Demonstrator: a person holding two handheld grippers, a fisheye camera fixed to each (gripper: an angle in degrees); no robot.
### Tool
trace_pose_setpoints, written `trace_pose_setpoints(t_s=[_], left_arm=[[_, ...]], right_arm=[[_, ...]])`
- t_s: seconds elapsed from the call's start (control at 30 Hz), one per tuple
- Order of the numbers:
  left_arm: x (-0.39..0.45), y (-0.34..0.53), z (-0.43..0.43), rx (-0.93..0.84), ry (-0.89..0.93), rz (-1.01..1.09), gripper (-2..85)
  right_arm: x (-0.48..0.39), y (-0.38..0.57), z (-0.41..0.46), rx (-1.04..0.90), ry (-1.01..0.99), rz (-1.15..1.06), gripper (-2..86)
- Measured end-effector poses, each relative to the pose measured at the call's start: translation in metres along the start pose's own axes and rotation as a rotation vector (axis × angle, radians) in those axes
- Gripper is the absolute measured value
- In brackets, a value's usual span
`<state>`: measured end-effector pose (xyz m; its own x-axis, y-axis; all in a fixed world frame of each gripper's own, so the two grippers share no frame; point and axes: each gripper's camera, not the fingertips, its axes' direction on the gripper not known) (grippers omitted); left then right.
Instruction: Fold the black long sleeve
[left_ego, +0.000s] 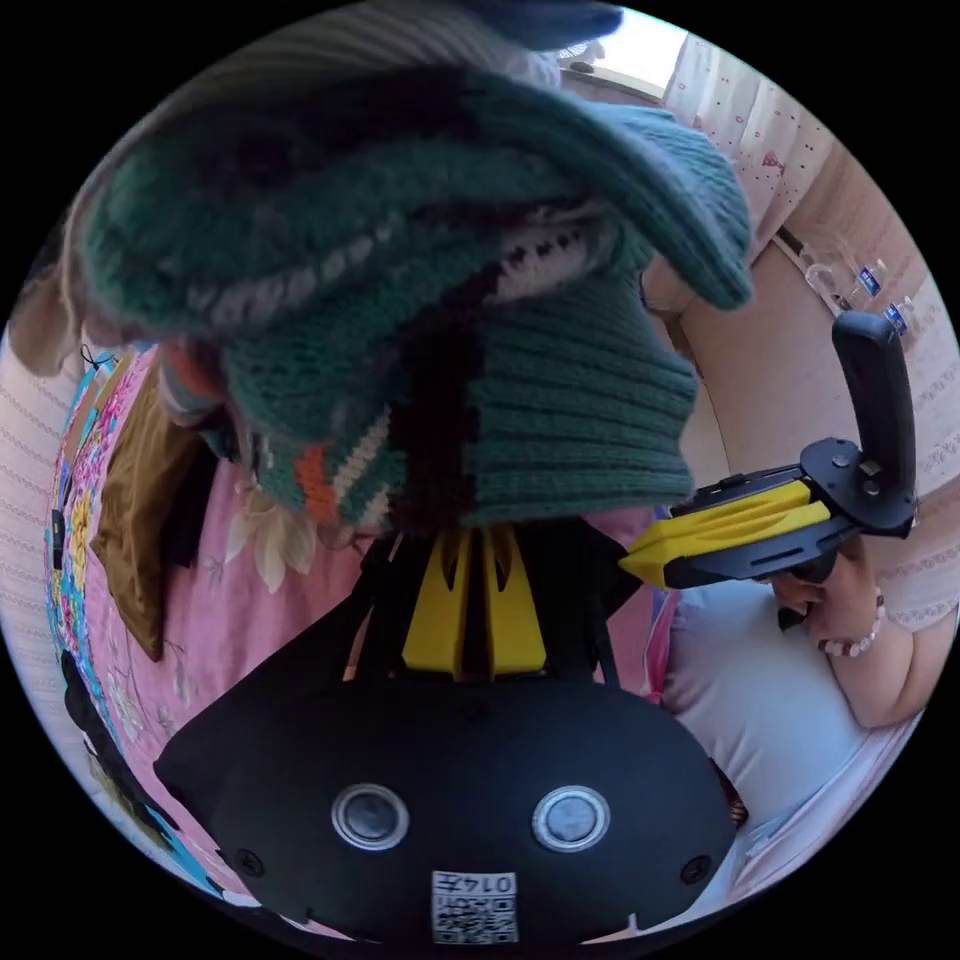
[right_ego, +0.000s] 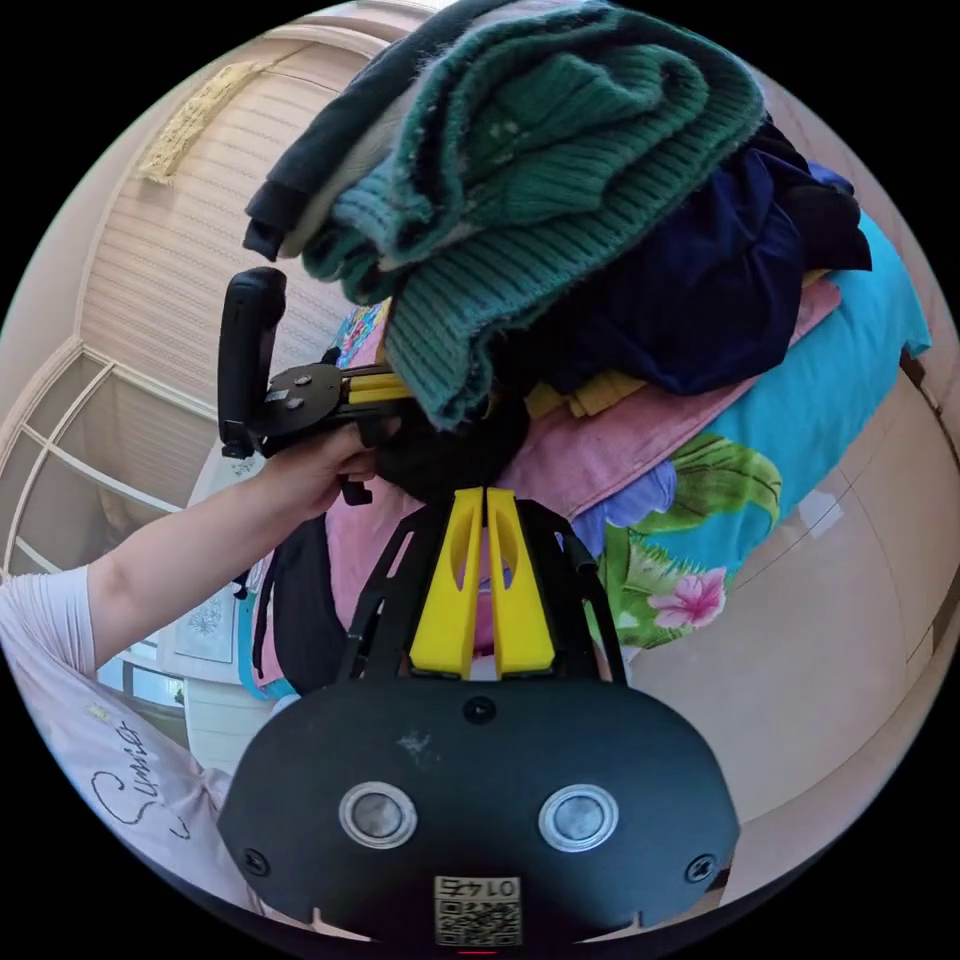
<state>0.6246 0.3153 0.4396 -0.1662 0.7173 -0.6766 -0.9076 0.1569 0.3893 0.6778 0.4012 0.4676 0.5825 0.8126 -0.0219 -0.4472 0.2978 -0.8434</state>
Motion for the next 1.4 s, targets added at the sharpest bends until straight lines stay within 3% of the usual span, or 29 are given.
trace_pose_setpoints(t_s=[0.13, 0.4, 0.53, 0.83, 1.03, 1.3, 1.4], left_arm=[[-0.007, 0.024, -0.022, 0.000, 0.072, -0.070, 0.6], [-0.014, 0.141, -0.121, 0.131, 0.048, -0.227, 3.9], [0.005, 0.241, -0.173, 0.179, 0.056, -0.363, 3.9], [0.073, 0.482, -0.271, 0.045, -0.100, -0.701, 3.9], [0.117, 0.639, -0.351, 0.219, -0.188, -1.038, 4.1], [0.162, 0.842, -0.431, 0.470, -0.377, -1.484, 4.2], [0.176, 0.910, -0.452, 0.568, -0.436, -1.610, 4.5]], right_arm=[[-0.024, 0.004, 0.027, -0.124, 0.076, -0.008, -0.1], [-0.075, 0.029, 0.053, -0.110, 0.126, -0.015, -0.1], [-0.102, 0.044, 0.068, -0.103, 0.123, -0.003, -0.1], [-0.171, 0.084, 0.090, -0.044, 0.158, 0.034, -0.1], [-0.263, 0.131, 0.099, -0.091, 0.301, -0.169, 0.3], [-0.456, 0.185, 0.186, -0.321, 0.099, -0.633, 1.3], [-0.551, 0.211, 0.235, -0.420, -0.091, -0.838, 2.2]])
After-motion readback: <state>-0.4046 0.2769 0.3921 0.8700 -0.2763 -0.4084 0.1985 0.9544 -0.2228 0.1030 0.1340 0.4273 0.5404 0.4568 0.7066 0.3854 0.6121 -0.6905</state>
